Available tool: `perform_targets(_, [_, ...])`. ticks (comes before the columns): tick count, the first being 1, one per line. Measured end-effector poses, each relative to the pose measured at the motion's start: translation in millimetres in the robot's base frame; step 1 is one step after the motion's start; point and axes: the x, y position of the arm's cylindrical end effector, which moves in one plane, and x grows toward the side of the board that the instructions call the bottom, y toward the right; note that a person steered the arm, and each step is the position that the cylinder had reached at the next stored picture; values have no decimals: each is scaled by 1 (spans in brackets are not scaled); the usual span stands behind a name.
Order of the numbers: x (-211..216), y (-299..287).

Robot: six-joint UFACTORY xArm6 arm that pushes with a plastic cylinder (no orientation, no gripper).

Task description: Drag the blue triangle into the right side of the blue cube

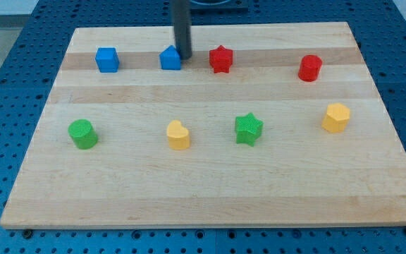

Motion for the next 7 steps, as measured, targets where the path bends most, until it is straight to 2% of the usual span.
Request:
perform_targets(1, [3,-36])
perform_targets(3, [32,-1])
perform_targets(4, [49,-29])
perform_targets(5, [49,-67])
perform_targets(6, [51,-80])
perform_targets(7, [76,-56])
